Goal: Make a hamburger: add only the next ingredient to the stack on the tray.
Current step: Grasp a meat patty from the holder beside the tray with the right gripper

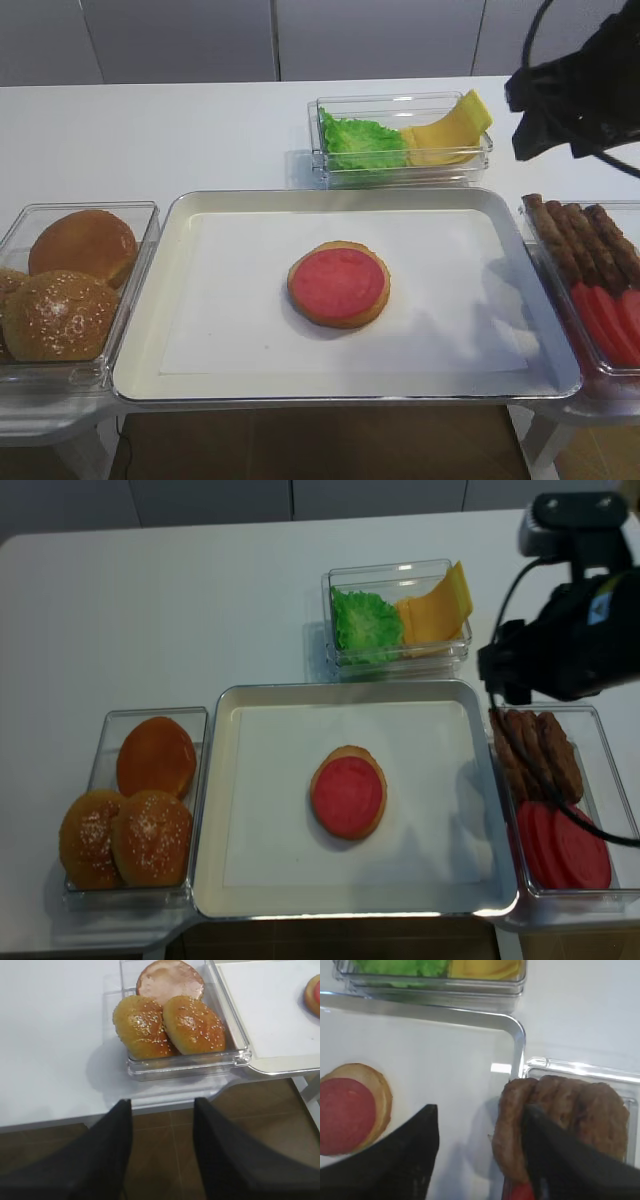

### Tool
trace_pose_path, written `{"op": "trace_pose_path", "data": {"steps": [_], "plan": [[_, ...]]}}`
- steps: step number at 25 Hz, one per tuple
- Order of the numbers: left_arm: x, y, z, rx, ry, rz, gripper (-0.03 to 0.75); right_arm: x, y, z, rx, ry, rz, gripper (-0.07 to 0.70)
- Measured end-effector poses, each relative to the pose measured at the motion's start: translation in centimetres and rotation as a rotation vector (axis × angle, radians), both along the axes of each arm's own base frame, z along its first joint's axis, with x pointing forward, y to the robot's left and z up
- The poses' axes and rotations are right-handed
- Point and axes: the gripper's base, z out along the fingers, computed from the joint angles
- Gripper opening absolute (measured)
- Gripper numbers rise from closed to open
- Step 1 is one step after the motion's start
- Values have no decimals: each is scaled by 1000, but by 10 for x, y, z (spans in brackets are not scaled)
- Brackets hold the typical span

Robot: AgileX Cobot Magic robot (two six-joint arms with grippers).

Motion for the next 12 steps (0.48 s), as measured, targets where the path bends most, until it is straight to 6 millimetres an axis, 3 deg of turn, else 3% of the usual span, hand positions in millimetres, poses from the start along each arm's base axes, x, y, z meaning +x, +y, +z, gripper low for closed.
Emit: {"op": "trace_pose_path", "data": {"steps": [12], "plan": [[0,0,0,0,0,0,304,29,24,-57,-225,231,-31,379]]}}
